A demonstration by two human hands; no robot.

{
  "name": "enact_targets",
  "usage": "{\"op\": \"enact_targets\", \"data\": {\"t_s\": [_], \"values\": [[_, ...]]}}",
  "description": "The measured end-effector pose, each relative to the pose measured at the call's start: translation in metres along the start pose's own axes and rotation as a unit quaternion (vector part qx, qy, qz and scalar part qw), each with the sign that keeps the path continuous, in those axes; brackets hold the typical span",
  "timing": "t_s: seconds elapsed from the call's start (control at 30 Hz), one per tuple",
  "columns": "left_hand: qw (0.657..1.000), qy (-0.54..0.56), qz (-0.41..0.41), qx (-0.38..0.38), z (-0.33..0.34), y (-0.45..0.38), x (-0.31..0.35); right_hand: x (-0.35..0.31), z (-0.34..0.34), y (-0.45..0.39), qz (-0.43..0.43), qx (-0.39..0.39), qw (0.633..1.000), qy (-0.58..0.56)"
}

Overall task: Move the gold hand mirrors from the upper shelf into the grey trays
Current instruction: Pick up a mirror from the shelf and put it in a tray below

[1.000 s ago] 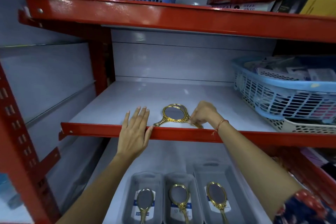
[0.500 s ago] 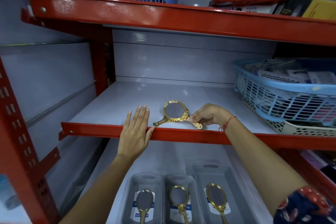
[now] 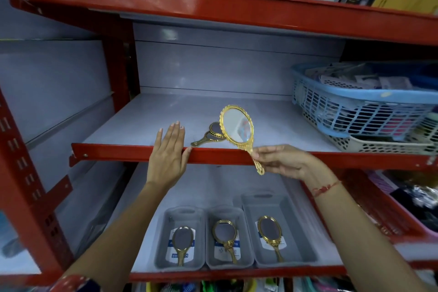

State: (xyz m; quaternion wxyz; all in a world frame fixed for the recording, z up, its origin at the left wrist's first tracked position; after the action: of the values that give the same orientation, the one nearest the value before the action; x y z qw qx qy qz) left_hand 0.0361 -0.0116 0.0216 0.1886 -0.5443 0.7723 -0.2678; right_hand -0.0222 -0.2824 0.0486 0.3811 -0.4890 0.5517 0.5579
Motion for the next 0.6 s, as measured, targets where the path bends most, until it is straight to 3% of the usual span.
{"op": "enact_targets", "data": {"t_s": [0.23, 0.43, 0.6], "values": [[1.000, 0.011, 0.008, 0.024, 0.004, 0.001, 0.000, 0.101, -0.019, 0.020, 0.111, 0.008, 0.993, -0.034], [0.995, 0.021, 0.020, 0.100, 0.003, 0.000, 0.000, 0.175, -0.040, 0.016, 0.205, 0.022, 0.978, -0.007], [0.988, 0.016, 0.025, 0.150, 0.008, -0.003, 0.000, 0.234, -0.058, 0.000, 0.286, 0.107, 0.952, -0.021]]}}
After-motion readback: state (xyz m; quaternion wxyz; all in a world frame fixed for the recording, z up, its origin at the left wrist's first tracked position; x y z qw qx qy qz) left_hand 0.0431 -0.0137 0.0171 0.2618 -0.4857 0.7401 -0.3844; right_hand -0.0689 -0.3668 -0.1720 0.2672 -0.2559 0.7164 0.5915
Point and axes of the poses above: each hand's wrist, its own y-axis away from the middle knuckle, its own z-axis out of the palm, x = y × z, the point moved 5 cm from there along -y, towards the middle knuckle, and after that the axes turned 3 degrees about y, right-handed, at the moved point
